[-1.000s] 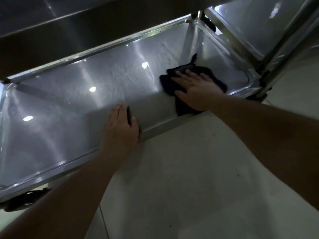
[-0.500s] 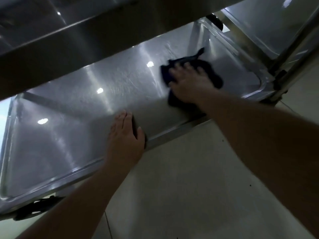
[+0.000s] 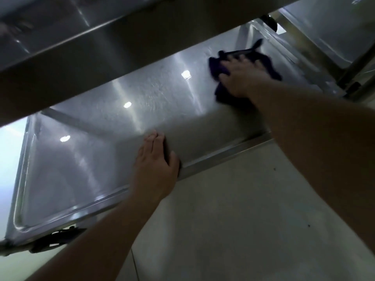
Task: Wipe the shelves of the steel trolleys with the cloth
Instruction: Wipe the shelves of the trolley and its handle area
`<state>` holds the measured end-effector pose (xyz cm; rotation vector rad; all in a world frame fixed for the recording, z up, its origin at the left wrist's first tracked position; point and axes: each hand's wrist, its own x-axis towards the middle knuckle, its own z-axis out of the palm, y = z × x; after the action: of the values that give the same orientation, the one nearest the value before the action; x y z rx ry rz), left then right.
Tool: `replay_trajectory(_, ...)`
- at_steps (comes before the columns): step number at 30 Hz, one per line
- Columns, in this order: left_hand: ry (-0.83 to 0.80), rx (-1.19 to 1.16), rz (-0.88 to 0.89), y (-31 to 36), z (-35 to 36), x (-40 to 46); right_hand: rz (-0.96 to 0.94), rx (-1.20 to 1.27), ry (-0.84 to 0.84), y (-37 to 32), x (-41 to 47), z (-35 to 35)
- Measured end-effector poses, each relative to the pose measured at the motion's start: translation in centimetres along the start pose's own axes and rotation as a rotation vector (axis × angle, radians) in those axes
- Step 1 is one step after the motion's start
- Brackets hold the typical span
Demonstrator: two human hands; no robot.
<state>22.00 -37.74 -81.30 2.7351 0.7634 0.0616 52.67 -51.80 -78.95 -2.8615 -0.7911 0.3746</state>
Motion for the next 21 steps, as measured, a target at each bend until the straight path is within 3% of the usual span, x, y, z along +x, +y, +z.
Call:
replay_trajectory(3,0.011,-0.01,0.003,-0.1,0.3,0.1,0.22,0.004,0.031,6.5,-1.5,-0.9)
replay_trajectory(5,0.028,-0.01,-0.005,-0.1,0.5,0.1,0.24,0.025,0.057,8.8,-4.0,-0.9)
replay_trajectory(12,0.055,-0.027,-0.041,0.3,0.7,-0.3,0.339,-0.034,0.158,7.3,-13.2,2.6)
replay_trajectory(17,0.051,-0.039,-0.027,0.4,0.5,-0.3,0.141,0.012,0.43,1.5,-17.4,5.3)
replay_trajectory(21,0.037,-0.056,-0.023,0.4,0.6,-0.1,-0.108,0.055,0.425,-4.6,-19.1,7.1)
